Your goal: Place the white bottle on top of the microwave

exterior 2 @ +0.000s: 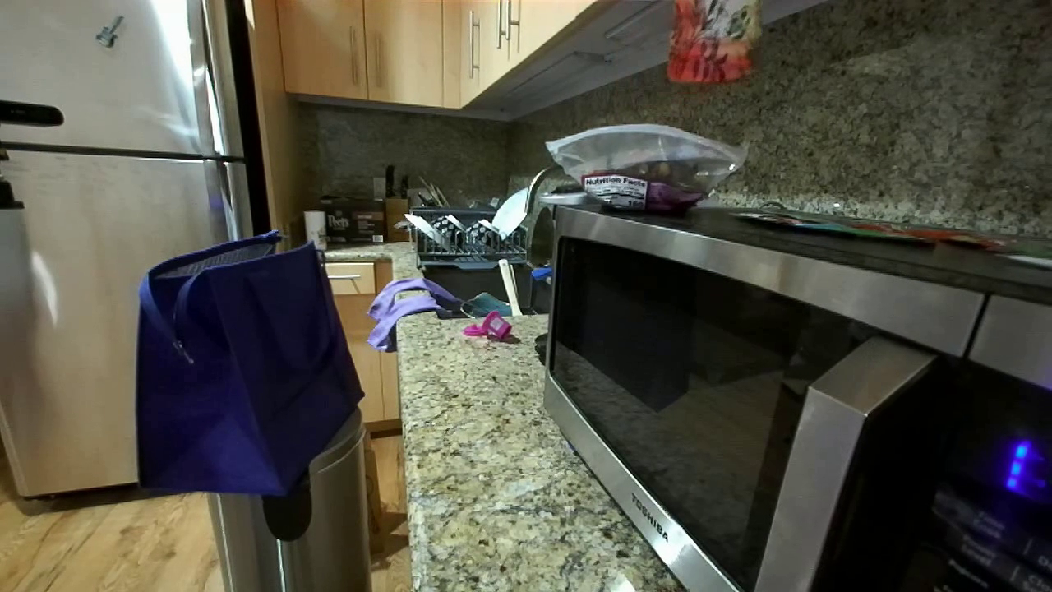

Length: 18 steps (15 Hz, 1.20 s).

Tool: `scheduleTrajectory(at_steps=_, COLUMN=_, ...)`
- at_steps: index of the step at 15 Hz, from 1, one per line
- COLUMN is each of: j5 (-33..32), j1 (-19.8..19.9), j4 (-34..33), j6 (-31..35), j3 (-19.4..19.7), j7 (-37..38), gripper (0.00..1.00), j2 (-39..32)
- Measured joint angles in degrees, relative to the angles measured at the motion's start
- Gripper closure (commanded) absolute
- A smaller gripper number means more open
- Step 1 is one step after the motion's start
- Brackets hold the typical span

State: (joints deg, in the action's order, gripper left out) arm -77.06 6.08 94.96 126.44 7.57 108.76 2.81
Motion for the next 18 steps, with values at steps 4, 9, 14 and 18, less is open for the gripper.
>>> scheduleTrajectory(at_steps=4, j5=-8.4, j1=0.4, j4=-2.6, j6=-7.1, j3=0.6, j7=1.4, gripper=0.89, j2=-2.8)
scheduleTrajectory(at_steps=9, j5=-12.6, j1=0.5, j4=-3.4, j6=-14.6, j3=1.3, j7=-0.9, gripper=0.89, j2=-7.6)
scheduleTrajectory(at_steps=14, j5=-12.3, j1=1.2, j4=-3.4, j6=-14.6, j3=2.2, j7=-2.6, gripper=0.89, j2=-12.2)
scheduleTrajectory(at_steps=18, j5=-11.0, j1=2.3, j4=-3.3, j6=-14.5, j3=2.6, j7=-2.6, gripper=0.89, j2=-15.2)
